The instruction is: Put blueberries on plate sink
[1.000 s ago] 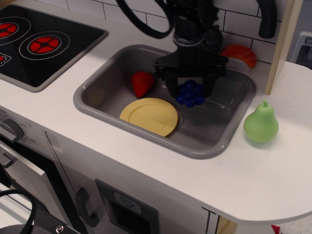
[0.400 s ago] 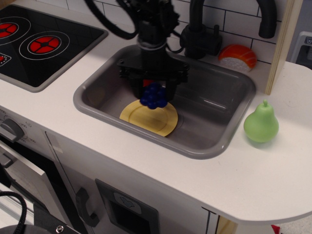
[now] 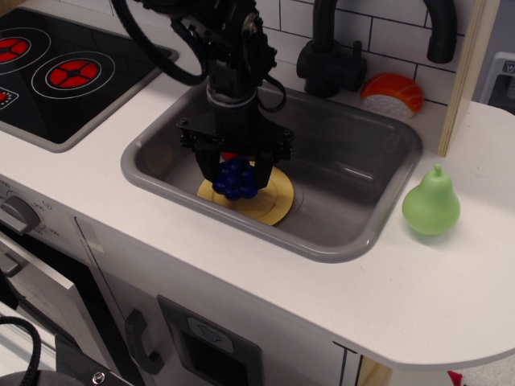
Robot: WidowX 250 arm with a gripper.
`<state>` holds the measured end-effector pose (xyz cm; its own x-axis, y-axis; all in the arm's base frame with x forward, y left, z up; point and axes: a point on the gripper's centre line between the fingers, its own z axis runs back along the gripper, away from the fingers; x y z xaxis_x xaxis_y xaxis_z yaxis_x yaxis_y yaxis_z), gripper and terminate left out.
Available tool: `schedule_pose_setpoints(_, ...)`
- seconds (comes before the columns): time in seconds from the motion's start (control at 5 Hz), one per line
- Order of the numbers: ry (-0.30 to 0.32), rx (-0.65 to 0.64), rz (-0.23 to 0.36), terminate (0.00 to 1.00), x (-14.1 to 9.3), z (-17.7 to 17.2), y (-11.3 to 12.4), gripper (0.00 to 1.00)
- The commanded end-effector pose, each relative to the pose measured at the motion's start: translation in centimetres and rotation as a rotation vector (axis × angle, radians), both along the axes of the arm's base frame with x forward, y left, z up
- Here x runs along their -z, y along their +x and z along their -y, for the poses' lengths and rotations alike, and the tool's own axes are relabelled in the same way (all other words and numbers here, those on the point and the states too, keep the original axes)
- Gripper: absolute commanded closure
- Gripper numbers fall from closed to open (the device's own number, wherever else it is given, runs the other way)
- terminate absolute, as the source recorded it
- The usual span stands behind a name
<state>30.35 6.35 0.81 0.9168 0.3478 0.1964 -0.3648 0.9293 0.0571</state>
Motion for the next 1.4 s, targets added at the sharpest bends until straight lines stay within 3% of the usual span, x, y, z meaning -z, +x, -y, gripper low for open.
schedule_pose_setpoints(0.0,0.005,-0.039,0.05,0.0,-1.6,-0.2,1.8,1.0)
schedule_pose_setpoints(0.2,-0.012,-0.056,0.019,0.0,-1.8,-0.4,2.2,0.0)
schedule_pose_setpoints(0.6,-0.052,-0.059,0.021,0.0,-3.8,0.0,2.0,0.0)
schedule_pose_setpoints(1.0,-0.066,-0.04,0.073,0.0,-7.6,0.6,1.5,0.0)
schedule_pose_setpoints(1.2,-0.066,-0.04,0.073,0.0,-7.6,0.6,1.5,0.0)
